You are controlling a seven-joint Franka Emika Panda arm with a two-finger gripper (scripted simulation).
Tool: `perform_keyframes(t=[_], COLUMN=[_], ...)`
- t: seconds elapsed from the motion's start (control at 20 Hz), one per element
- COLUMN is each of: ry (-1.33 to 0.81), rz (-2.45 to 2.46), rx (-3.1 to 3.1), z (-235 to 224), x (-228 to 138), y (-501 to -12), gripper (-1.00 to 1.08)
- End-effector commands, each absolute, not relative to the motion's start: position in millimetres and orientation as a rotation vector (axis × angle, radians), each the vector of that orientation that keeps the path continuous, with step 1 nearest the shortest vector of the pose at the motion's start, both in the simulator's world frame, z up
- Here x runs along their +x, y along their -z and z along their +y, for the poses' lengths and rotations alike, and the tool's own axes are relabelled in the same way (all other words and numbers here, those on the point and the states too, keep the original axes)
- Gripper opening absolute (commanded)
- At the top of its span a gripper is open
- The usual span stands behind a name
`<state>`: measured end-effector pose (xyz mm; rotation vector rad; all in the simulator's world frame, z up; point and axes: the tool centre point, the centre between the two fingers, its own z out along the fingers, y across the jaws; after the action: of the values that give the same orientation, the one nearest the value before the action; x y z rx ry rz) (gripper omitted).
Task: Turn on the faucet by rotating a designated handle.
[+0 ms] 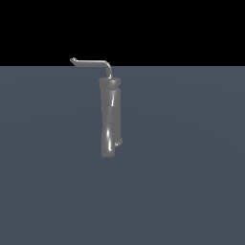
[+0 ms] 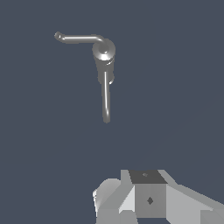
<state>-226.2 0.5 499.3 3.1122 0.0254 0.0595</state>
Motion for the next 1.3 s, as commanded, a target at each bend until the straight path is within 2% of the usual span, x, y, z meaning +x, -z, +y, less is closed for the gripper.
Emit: perform_keyframes(t=[0.0, 1.25], ry=[-0.059, -0.017], rz=[-0.017, -0.829], rx=[3.117, 3.066], z=[1.9, 36.1], x=[-220.3, -112.1], y=[-498.3, -461.3], gripper=[-1.0, -1.0])
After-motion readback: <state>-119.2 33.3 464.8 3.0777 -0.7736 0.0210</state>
